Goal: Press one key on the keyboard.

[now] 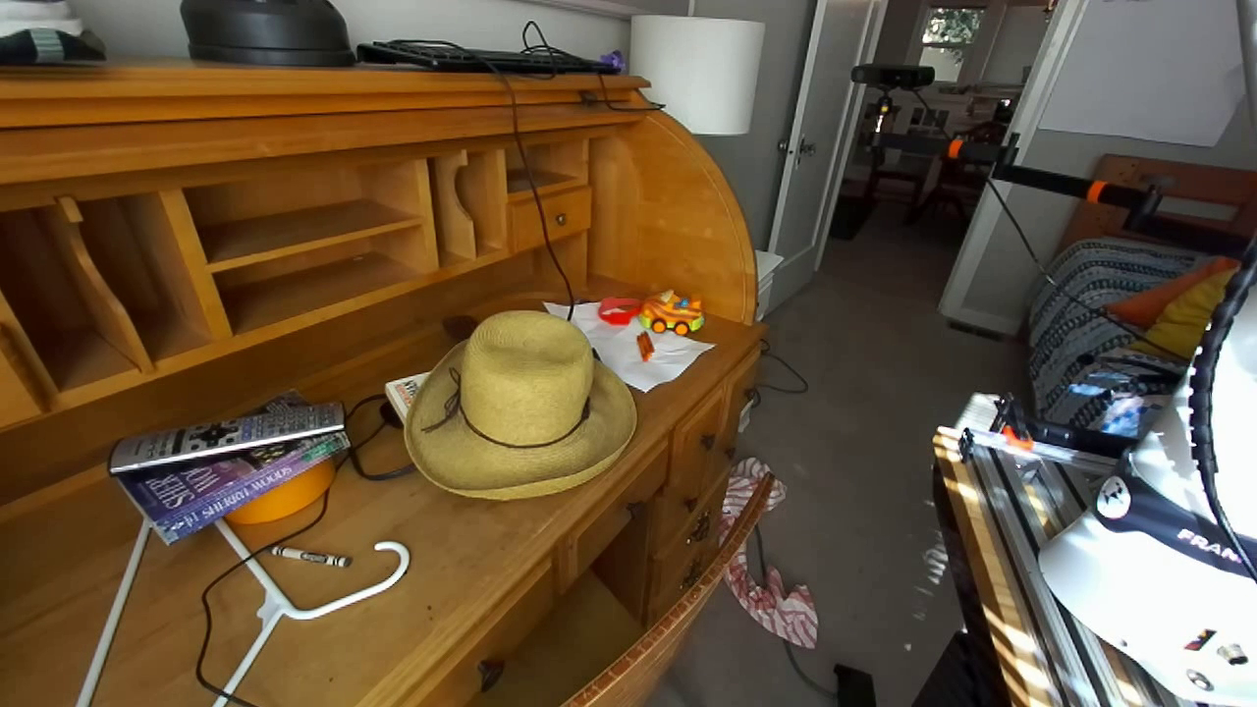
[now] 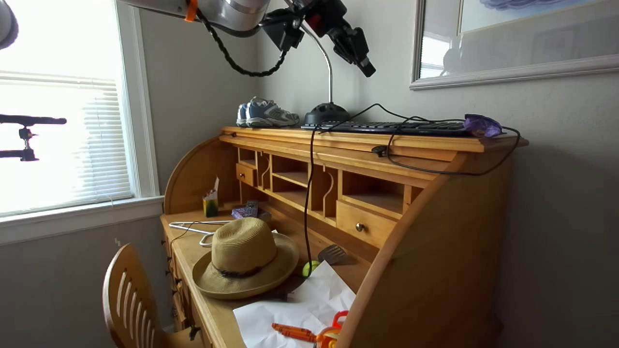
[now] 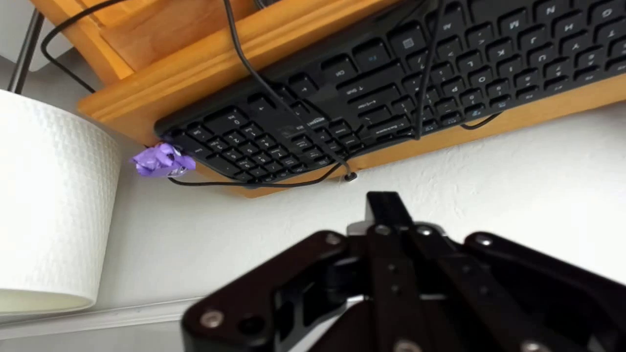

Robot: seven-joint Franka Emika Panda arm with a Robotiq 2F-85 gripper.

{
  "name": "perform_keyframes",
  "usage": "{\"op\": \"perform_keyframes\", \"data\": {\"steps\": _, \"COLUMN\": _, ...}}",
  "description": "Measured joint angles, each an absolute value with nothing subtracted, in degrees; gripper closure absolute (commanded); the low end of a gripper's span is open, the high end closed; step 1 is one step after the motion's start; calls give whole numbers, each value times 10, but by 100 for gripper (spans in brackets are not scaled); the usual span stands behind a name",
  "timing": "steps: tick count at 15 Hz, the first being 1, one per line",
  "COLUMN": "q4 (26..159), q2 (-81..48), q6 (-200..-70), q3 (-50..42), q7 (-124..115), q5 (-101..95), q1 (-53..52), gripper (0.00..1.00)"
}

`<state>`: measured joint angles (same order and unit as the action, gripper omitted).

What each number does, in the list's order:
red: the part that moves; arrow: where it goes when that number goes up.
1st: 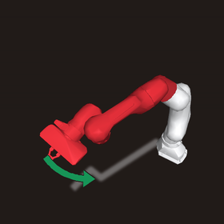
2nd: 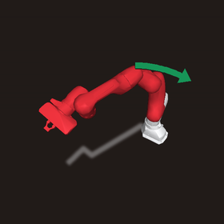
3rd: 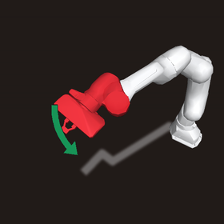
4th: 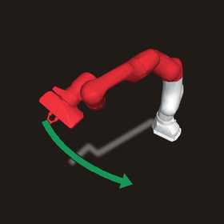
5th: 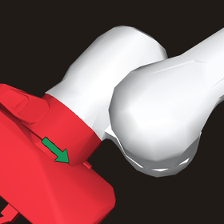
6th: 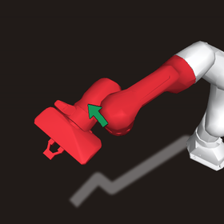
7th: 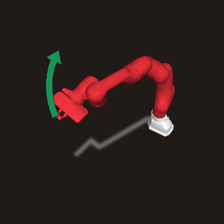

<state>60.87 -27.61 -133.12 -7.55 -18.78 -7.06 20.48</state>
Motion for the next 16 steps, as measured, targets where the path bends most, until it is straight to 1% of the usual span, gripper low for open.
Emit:
{"op": "perform_keyframes", "data": {"steps": 3, "q4": 671, "q2": -215, "q6": -1331, "q3": -65, "q7": -126, "q5": -69, "q1": 208, "gripper": 100}}
{"op": "perform_keyframes", "data": {"steps": 7, "q4": 758, "q2": -138, "q6": -1323, "q3": -43, "q7": -23, "q5": -12, "q1": 223, "gripper": 100}}
{"op": "perform_keyframes", "data": {"steps": 8, "q4": 777, "q2": -122, "q6": -1317, "q3": -40, "q7": 1, "q5": 6, "q1": 227, "gripper": 89}}
{"op": "perform_keyframes", "data": {"steps": 9, "q4": 794, "q2": -107, "q6": -1308, "q3": -38, "q7": 21, "q5": 20, "q1": 230, "gripper": 73}}
{"op": "perform_keyframes", "data": {"steps": 16, "q4": 867, "q2": -44, "q6": -1260, "q3": -49, "q7": 57, "q5": 33, "q1": 230, "gripper": 22}}
